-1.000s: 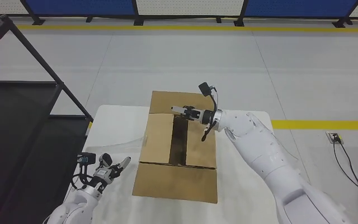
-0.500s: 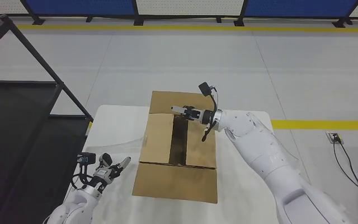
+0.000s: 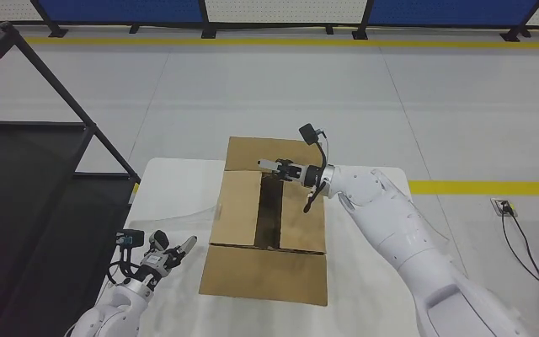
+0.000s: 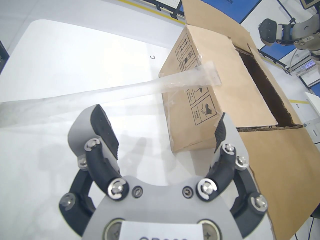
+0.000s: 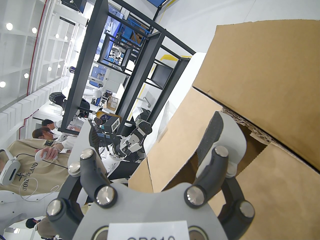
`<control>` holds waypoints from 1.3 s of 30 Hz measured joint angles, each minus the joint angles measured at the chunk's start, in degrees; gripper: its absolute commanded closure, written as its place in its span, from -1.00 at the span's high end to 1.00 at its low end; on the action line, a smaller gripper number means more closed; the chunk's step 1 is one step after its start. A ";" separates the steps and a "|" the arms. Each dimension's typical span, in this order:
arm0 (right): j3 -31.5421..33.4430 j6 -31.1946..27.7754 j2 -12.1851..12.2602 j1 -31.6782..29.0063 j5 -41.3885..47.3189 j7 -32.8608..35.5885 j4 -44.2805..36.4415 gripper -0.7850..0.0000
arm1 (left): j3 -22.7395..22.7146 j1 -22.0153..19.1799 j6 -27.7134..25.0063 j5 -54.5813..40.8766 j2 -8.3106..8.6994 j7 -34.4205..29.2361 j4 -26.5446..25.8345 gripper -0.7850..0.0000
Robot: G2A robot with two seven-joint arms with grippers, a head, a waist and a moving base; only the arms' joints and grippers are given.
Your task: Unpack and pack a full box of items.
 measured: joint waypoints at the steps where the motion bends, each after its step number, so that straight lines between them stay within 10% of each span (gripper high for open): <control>1: 0.00 0.05 0.00 -0.05 -0.03 -0.05 -0.06 1.00 | 0.00 0.00 0.00 0.00 0.00 0.00 0.00 1.00; 11: -0.42 7.17 0.82 -2.72 -4.46 6.77 -7.28 0.62 | 0.00 0.00 0.00 0.00 0.00 0.00 0.00 1.00; 13: -0.18 7.60 0.95 -3.12 -4.41 8.52 -8.65 0.15 | 0.00 0.00 0.00 0.00 0.00 0.00 0.00 1.00; 23: 0.06 7.63 1.03 -3.20 -4.26 8.76 -8.91 0.15 | 0.00 0.00 0.00 0.00 0.00 0.00 0.00 1.00; 24: 0.06 7.63 1.03 -3.20 -4.26 8.76 -8.91 -0.16 | 0.00 0.00 0.00 0.00 0.00 0.00 0.00 1.00; 39: 1.87 13.17 1.63 -5.64 -4.34 10.07 -12.21 -0.07 | 5.08 -2.25 6.82 12.42 -0.59 3.20 0.70 1.00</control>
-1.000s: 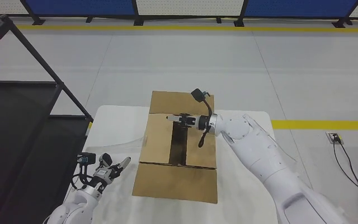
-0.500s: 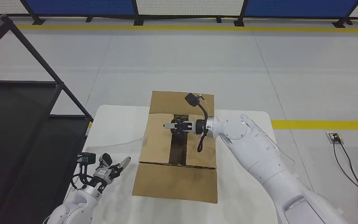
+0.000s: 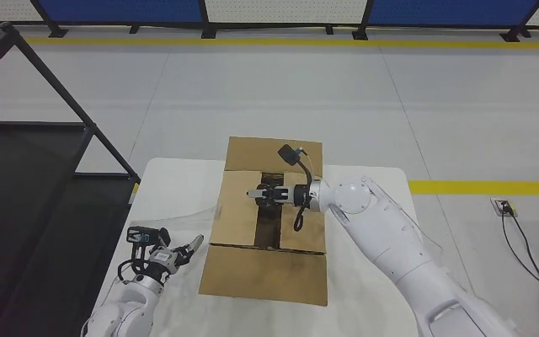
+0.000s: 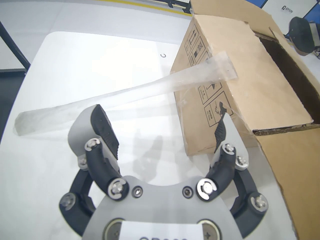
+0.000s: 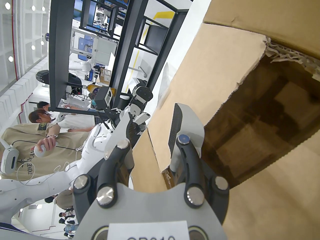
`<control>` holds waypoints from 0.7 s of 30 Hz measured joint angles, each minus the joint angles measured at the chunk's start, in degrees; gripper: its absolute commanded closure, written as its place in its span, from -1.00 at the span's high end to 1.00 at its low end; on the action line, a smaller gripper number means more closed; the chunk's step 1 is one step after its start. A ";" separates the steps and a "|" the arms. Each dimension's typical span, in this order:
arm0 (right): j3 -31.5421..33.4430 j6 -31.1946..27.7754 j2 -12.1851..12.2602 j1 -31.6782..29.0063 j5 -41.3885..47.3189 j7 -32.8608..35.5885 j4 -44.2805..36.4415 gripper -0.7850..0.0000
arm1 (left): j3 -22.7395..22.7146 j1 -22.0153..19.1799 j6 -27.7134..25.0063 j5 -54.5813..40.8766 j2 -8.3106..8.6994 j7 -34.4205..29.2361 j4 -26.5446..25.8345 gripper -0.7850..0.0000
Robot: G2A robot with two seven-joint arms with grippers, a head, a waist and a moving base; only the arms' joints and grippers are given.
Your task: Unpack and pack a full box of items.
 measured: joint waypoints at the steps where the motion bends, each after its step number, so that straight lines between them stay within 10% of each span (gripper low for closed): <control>1: 0.15 0.49 -0.03 -0.05 0.33 0.45 0.09 -0.04 | 0.57 -0.23 0.14 0.98 -0.06 0.27 0.19 1.00; 5: -0.16 2.94 -0.41 0.33 -0.50 0.17 1.11 1.00 | 1.96 -0.74 0.49 3.12 -0.25 0.81 0.60 1.00; 21: -2.67 7.54 -3.15 2.14 -3.56 -0.85 4.74 1.00 | 2.36 0.28 -1.05 3.16 -0.54 1.38 -0.17 1.00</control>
